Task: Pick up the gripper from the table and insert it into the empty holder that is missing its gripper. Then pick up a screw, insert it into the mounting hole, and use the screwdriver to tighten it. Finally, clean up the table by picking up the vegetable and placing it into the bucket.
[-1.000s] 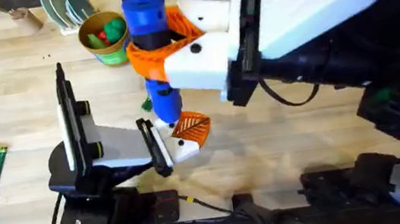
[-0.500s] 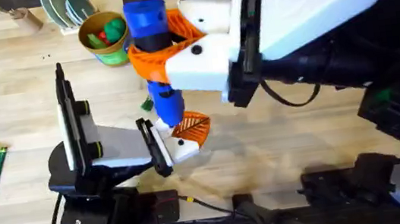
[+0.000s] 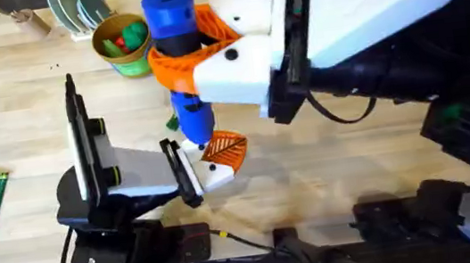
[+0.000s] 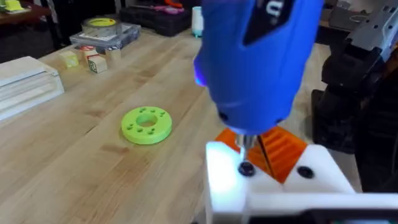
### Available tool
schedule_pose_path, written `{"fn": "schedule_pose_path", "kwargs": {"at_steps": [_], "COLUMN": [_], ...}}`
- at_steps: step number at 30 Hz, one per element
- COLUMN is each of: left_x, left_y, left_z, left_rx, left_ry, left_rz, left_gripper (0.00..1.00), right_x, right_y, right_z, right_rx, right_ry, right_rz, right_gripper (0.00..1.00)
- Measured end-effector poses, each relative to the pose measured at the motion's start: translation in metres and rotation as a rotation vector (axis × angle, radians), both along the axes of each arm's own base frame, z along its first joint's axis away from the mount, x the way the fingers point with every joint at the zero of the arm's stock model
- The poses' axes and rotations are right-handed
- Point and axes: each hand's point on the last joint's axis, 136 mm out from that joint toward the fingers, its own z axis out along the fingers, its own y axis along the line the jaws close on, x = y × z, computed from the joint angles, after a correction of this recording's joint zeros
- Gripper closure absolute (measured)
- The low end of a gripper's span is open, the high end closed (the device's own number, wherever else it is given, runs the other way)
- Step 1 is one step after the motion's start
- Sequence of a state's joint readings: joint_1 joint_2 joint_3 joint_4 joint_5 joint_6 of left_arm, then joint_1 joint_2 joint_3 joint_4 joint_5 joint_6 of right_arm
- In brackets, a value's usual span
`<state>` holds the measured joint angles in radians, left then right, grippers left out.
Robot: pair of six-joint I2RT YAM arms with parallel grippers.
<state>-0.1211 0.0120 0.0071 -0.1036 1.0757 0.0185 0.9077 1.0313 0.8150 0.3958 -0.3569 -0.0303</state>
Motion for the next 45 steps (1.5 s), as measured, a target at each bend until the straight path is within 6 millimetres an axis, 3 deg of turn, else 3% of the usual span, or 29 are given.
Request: {"fn": "schedule_pose_path", "kwargs": {"at_steps": [38, 41, 45], "left_x": [0.000, 0.000, 0.000], "left_y": [0.000, 0.000, 0.000], "left_z": [0.000, 0.000, 0.000], "left_rx": [-0.001, -0.001, -0.001], "left_ry": [0.003, 0.003, 0.003], "left_rz": [0.003, 0.003, 0.003], "left_gripper": [0.995, 0.995, 0.995], "right_x": [0.003, 0.005, 0.013], "right_y": [0.005, 0.004, -0.011], "right_z": [-0.006, -0.003, 0.018], "right_rx": [-0.001, 0.006, 0.066], "right_ry": [0.036, 0.024, -0.037], "right_rz": [0.009, 0.001, -0.041], "right_gripper": [0.976, 0.976, 0.976]}}
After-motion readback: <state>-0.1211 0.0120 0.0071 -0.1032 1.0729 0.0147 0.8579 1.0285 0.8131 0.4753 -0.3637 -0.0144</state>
